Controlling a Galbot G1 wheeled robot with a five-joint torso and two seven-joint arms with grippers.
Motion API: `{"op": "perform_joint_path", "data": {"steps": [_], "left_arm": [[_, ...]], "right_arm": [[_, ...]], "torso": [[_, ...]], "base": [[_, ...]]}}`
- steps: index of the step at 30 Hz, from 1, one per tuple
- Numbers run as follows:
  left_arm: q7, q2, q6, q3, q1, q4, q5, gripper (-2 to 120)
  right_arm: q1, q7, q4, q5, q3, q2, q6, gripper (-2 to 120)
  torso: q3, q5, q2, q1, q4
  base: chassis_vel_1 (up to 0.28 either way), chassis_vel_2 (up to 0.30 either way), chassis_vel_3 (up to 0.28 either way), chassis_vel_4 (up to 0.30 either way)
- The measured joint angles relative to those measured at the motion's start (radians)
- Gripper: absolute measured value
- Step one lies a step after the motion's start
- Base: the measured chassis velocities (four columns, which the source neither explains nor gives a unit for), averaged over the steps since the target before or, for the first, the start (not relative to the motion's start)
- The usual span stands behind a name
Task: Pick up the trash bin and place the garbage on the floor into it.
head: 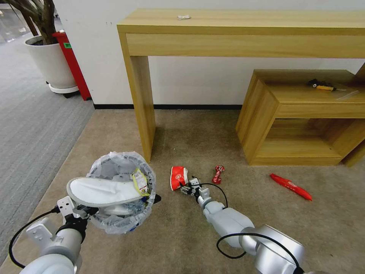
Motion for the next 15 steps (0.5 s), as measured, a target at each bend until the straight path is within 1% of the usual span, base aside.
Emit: {"op": "perform_joint_path", "data": {"steps": [3, 4, 7, 8, 10, 11, 12, 14, 15], "left_arm": [[0.002, -0.002, -0.001, 0.001, 0.001, -0.002, 0.000, 0], [0.002, -0.002, -0.001, 0.001, 0.001, -0.002, 0.000, 0], [0.003, -0.003, -0.002, 0.006, -0.003, -0.002, 0.000, 0], [0.003, -0.003, -0.002, 0.006, -0.003, -0.002, 0.000, 0], [0.003, -0.003, -0.003, 0.007, -0.006, 0.003, 0.000, 0], [0.003, -0.002, -0.004, 0.008, -0.007, 0.004, 0.000, 0], [0.003, -0.002, -0.004, 0.008, -0.007, 0.004, 0.000, 0], [0.003, -0.002, -0.004, 0.008, -0.011, 0.009, 0.000, 0], [0.003, -0.002, -0.004, 0.008, -0.011, 0.009, 0.000, 0]], "right_arm": [[-0.007, -0.005, 0.001, -0.001, 0.000, -0.003, -0.002, 49], [-0.007, -0.005, 0.001, -0.001, 0.000, -0.003, -0.002, 49], [-0.013, -0.006, 0.000, -0.002, 0.000, -0.006, -0.001, 34], [-0.013, -0.006, 0.000, -0.002, 0.000, -0.006, -0.001, 34], [-0.015, -0.016, -0.003, -0.003, 0.002, -0.012, 0.000, 27], [-0.015, -0.018, -0.003, -0.004, 0.002, -0.013, 0.001, 22], [-0.015, -0.018, -0.003, -0.004, 0.002, -0.013, 0.001, 22], [-0.017, -0.018, -0.001, -0.004, 0.001, -0.013, 0.005, 15], [-0.017, -0.018, -0.001, -0.004, 0.001, -0.013, 0.005, 15]], "torso": [[0.000, 0.0001, 0.000, 0.000, 0.0000], [0.000, 0.0001, 0.000, 0.000, 0.0000], [0.000, 0.0001, 0.000, 0.000, 0.0000], [0.000, 0.0001, 0.000, 0.000, 0.0000], [0.000, 0.0000, 0.000, 0.000, -0.0001], [0.000, 0.0000, 0.000, 0.000, 0.0000], [0.000, 0.0000, 0.000, 0.000, 0.0000], [0.000, 0.0000, 0.000, 0.000, -0.0001], [0.000, 0.0000, 0.000, 0.000, -0.0001]], "base": [[0.000, 0.000, 0.000, 0.000], [0.000, 0.000, 0.000, 0.000], [0.000, 0.000, 0.000, 0.000], [0.000, 0.000, 0.000, 0.000], [0.000, 0.000, 0.000, 0.000], [0.000, 0.000, 0.000, 0.000], [0.000, 0.000, 0.000, 0.000], [0.000, 0.000, 0.000, 0.000], [0.000, 0.000, 0.000, 0.000]]}}
